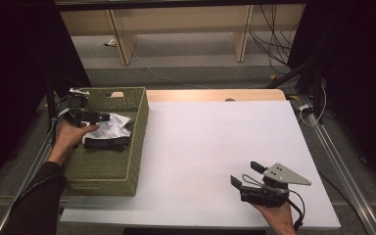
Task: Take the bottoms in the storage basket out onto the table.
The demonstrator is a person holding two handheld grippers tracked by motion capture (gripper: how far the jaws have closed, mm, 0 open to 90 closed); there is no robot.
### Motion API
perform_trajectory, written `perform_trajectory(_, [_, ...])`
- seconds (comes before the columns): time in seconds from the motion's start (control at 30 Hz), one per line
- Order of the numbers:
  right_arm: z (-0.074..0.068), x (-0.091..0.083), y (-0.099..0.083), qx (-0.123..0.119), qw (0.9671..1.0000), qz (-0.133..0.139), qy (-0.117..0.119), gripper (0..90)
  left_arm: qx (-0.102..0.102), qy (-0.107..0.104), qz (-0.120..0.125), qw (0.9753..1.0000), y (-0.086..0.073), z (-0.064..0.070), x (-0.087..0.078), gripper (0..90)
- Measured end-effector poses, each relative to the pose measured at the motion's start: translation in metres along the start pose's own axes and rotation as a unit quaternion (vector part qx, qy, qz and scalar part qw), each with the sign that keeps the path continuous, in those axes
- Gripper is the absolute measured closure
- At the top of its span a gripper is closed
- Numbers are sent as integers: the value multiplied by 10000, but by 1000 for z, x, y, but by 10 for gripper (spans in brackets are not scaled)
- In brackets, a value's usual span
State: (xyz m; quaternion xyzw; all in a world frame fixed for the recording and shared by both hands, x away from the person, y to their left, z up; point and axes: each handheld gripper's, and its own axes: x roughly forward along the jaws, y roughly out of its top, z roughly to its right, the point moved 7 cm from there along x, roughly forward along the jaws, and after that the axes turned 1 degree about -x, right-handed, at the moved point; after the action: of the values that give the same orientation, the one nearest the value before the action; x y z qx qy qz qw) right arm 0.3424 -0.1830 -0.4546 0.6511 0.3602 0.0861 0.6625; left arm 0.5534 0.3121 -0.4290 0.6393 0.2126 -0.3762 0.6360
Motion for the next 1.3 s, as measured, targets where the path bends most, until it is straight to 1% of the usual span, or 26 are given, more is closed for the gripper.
perform_trajectory(0.07, [0,0,-1,9,10000,-15,25,157,-40,52,-89,9999,1,-5,6,159])
perform_trajectory(0.1, [0,1,-1,6,10000,-32,22,157,-96,19,-90,9999,2,-8,9,159])
perform_trajectory(0.13, [0,1,-1,9,10000,-38,24,157,-144,45,-162,9998,3,-13,15,159])
perform_trajectory(0.17, [0,1,-1,9,10000,-38,24,157,-144,45,-162,9998,3,-13,15,159])
perform_trajectory(0.23, [-1,1,-2,18,10000,-40,58,158,-87,145,-256,9995,3,-18,20,159])
perform_trajectory(0.37, [0,2,-2,11,10000,-54,69,158,-108,219,-403,9989,3,-27,32,159])
perform_trajectory(0.43, [-1,2,-2,19,10000,-60,74,159,-99,218,-428,9988,3,-27,35,159])
perform_trajectory(0.47, [0,3,-2,18,9999,-66,76,159,-69,218,-496,9985,3,-28,37,159])
perform_trajectory(0.5, [-1,3,-3,15,9999,-99,79,159,-100,272,-557,9980,2,-31,40,159])
perform_trajectory(0.53, [-1,3,-3,15,9999,-121,83,159,-100,272,-557,9980,2,-31,40,161])
perform_trajectory(0.57, [-1,3,-3,13,9999,-110,96,159,-111,194,-586,9980,2,-31,42,160])
perform_trajectory(0.63, [-1,4,-3,14,9999,-103,101,160,-102,213,-594,9980,2,-32,43,160])
perform_trajectory(0.7, [-1,4,-4,17,9999,-120,113,159,-63,176,-676,9975,2,-33,46,161])
perform_trajectory(0.77, [-1,5,-4,14,9999,-120,121,159,-64,175,-700,9974,1,-33,48,161])
perform_trajectory(0.8, [-1,5,-4,20,9998,-128,136,160,-57,160,-754,9970,0,-34,49,161])
perform_trajectory(0.83, [-1,5,-4,15,9998,-129,147,160,-84,205,-806,9965,-1,-34,53,161])
perform_trajectory(0.97, [-2,5,-4,9,9998,-133,173,162,-86,186,-898,9957,-4,-34,60,160])
perform_trajectory(1.0, [-2,5,-4,13,9997,-136,177,162,-92,211,-967,9950,-6,-36,64,160])
perform_trajectory(1.03, [-2,5,-4,13,9997,-136,177,162,-92,211,-967,9950,-6,-36,64,160])
perform_trajectory(1.1, [-2,6,-4,10,9997,-139,203,162,-137,241,-1052,9941,-7,-37,68,160])
perform_trajectory(1.13, [-3,6,-4,9,9997,-142,215,162,-144,239,-1063,9939,-8,-38,70,160])
perform_trajectory(1.17, [-3,6,-4,2,9996,-145,227,163,-213,143,-1120,9934,-10,-37,73,160])
perform_trajectory(1.2, [-3,5,-5,-8,9996,-178,225,163,-213,143,-1120,9934,-10,-37,73,162])
perform_trajectory(1.23, [-3,5,-5,-9,9996,-181,229,163,-201,137,-1160,9930,-11,-36,74,167])
perform_trajectory(1.27, [-3,5,-5,-5,9996,-184,233,163,-179,70,-1252,9919,-13,-34,76,171])
perform_trajectory(1.3, [-3,5,-5,-12,9995,-188,236,163,-179,70,-1252,9919,-13,-34,76,170])
